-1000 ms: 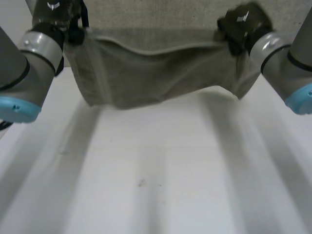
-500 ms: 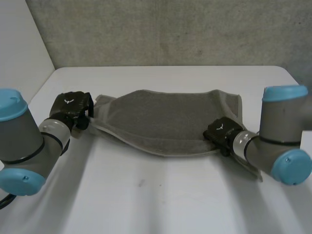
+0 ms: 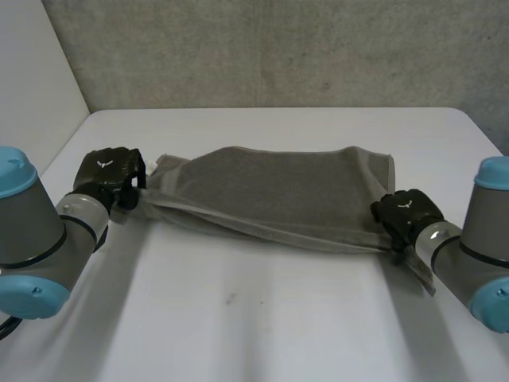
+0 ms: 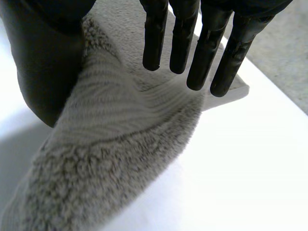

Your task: Fold the towel.

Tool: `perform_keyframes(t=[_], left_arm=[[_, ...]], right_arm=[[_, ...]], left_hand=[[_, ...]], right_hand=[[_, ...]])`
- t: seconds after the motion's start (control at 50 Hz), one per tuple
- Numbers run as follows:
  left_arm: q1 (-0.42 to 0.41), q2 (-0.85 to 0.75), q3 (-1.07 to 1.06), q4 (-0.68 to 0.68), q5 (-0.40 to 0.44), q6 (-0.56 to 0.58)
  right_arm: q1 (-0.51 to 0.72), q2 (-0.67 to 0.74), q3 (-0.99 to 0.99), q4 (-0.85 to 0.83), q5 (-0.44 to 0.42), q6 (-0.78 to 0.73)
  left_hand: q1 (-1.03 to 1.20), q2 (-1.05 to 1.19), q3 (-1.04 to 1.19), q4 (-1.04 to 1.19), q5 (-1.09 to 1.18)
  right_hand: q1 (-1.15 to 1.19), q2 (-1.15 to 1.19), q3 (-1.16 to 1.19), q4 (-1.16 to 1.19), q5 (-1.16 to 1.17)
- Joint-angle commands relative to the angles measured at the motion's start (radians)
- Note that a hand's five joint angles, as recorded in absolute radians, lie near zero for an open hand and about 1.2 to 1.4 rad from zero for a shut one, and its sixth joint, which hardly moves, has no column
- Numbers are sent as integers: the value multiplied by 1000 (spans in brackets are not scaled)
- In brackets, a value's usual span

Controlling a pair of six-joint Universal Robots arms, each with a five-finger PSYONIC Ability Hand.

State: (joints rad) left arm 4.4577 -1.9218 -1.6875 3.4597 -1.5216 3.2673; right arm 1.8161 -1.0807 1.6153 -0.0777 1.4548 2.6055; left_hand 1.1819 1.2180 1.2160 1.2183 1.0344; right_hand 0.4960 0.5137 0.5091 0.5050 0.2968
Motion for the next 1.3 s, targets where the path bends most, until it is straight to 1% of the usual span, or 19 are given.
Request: perform_keyframes(t=[0.02, 0.34, 0.38, 0.42, 0.44, 0.46, 0.48, 0.62, 0.68, 0.74, 0.82, 0.86, 0.98, 1.04, 1.14, 1.2, 1.24, 1.26, 1.3], left_arm=[[5, 0, -1, -1, 0, 0], [9, 12, -31, -1, 0, 2], [14, 17, -37, -1, 0, 2], [15, 23, -41, -1, 0, 2], [15, 23, -41, -1, 0, 2], [17, 26, -43, -2, 0, 2], [15, 26, -43, -5, 0, 2], [12, 37, -58, -19, 0, 5], [12, 81, -87, -34, 0, 20], [14, 179, -138, -86, 0, 115], [14, 260, -190, -134, 0, 207], [14, 346, -253, -192, 0, 291], [14, 519, -366, -284, 1, 354], [15, 555, -394, -298, 1, 356], [22, 550, -402, -283, 14, 358], [45, 492, -373, -249, 57, 356], [74, 373, -312, -191, 101, 353], [74, 372, -311, -191, 101, 353], [68, 255, -217, -165, 112, 347]], right_arm=[[-81, -51, 86, -65, -14, -18], [-159, -128, 172, -71, -22, -42], [-164, -137, 181, -71, -40, -42], [-175, -140, 190, -71, -86, -44], [-175, -140, 190, -71, -86, -44], [-178, -140, 192, -68, -106, -44], [-178, -140, 192, -62, -120, -44], [-179, -150, 192, -54, -136, -42], [-181, -225, 187, -33, -139, -45], [-202, -373, 167, 100, -149, -73], [-239, -424, 150, 243, -174, -151], [-288, -487, 158, 395, -211, -281], [-409, -626, 183, 651, -251, -503], [-448, -653, 181, 696, -278, -565], [-462, -645, 170, 684, -326, -588], [-463, -591, 160, 639, -350, -581], [-446, -433, 103, 555, -337, -550], [-446, -432, 103, 555, -337, -550], [-398, -305, 14, 509, -291, -483]], left_hand=[[214, 178, 180, 178, 187], [214, 178, 180, 178, 187], [214, 178, 180, 178, 187], [214, 178, 180, 178, 187], [214, 178, 180, 178, 187], [214, 178, 180, 178, 187], [214, 178, 180, 178, 187], [214, 178, 180, 178, 187], [214, 178, 180, 178, 187], [214, 178, 180, 178, 187], [214, 178, 180, 178, 187], [214, 178, 180, 178, 187], [214, 178, 180, 178, 187], [214, 178, 180, 178, 187], [214, 178, 180, 178, 187], [214, 178, 180, 178, 187], [214, 178, 180, 178, 187], [214, 178, 180, 178, 187], [214, 178, 180, 178, 187]], right_hand=[[-12, -29, -25, -21, 13], [18, 0, 5, 9, 42], [117, 100, 104, 108, 142], [544, 526, 531, 535, 568], [546, 528, 533, 537, 571], [843, 825, 829, 834, 867], [900, 882, 887, 891, 924], [900, 883, 887, 891, 925], [900, 883, 887, 891, 925], [900, 883, 887, 891, 925], [900, 883, 887, 891, 925], [900, 883, 887, 891, 925], [900, 883, 887, 891, 925], [900, 883, 887, 891, 925], [900, 883, 887, 891, 925], [900, 883, 887, 891, 925], [900, 883, 887, 891, 925], [900, 883, 887, 891, 925], [900, 883, 887, 891, 925]])
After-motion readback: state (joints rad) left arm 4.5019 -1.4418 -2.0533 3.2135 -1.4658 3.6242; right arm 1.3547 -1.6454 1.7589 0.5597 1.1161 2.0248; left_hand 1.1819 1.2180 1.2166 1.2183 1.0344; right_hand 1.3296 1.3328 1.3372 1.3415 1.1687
